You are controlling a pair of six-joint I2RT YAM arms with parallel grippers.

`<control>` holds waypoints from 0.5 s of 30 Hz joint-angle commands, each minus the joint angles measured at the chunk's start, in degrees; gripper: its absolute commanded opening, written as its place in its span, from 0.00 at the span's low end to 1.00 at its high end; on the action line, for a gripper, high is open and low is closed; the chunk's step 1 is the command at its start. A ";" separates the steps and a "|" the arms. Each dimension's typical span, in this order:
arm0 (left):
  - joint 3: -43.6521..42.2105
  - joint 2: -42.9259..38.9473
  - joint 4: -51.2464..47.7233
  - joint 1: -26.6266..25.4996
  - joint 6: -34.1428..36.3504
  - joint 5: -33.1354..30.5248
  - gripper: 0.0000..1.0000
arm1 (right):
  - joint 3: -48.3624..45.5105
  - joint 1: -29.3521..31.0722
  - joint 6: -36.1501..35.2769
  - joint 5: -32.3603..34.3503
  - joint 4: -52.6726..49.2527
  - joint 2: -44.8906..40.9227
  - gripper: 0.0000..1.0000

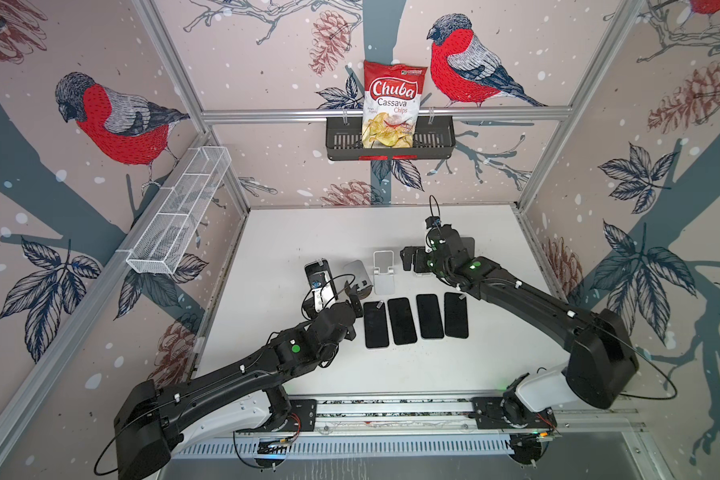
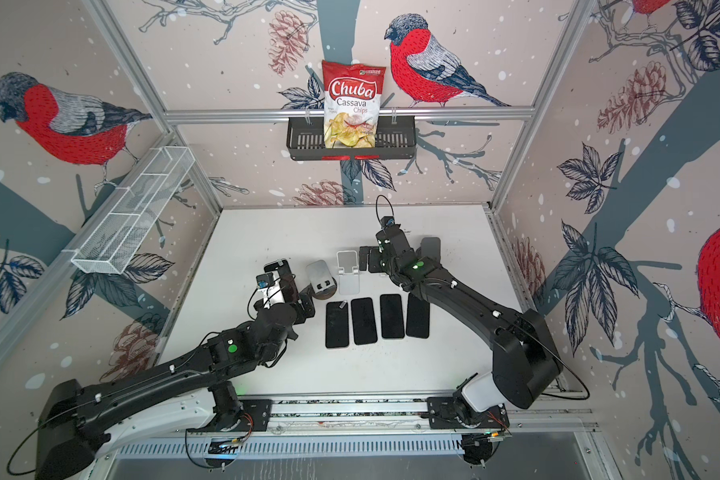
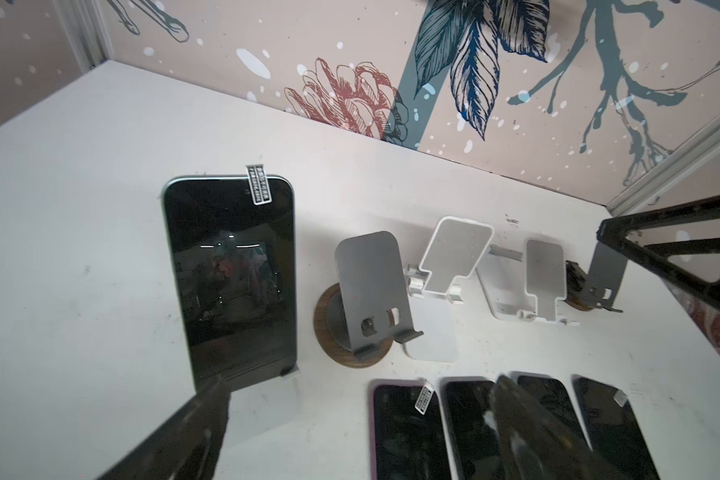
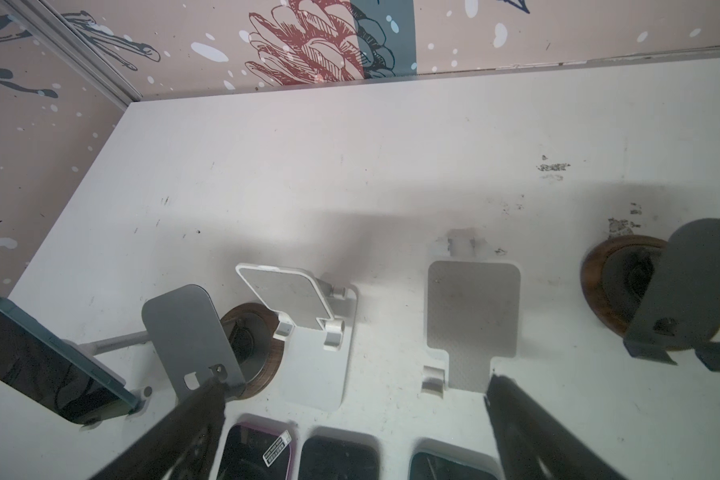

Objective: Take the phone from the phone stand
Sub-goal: 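Move the left gripper over the upright green-edged phone on its stand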

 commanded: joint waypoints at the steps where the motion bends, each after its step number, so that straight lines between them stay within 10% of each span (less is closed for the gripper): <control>1: 1.40 0.20 -2.60 0.27 1.87 -4.17 0.97 | 1.36 0.78 0.58 1.26 0.54 0.97 0.99; 15: 2.45 -0.03 -6.21 11.94 0.52 6.12 0.97 | 3.02 2.91 -2.05 -0.13 4.39 3.28 0.99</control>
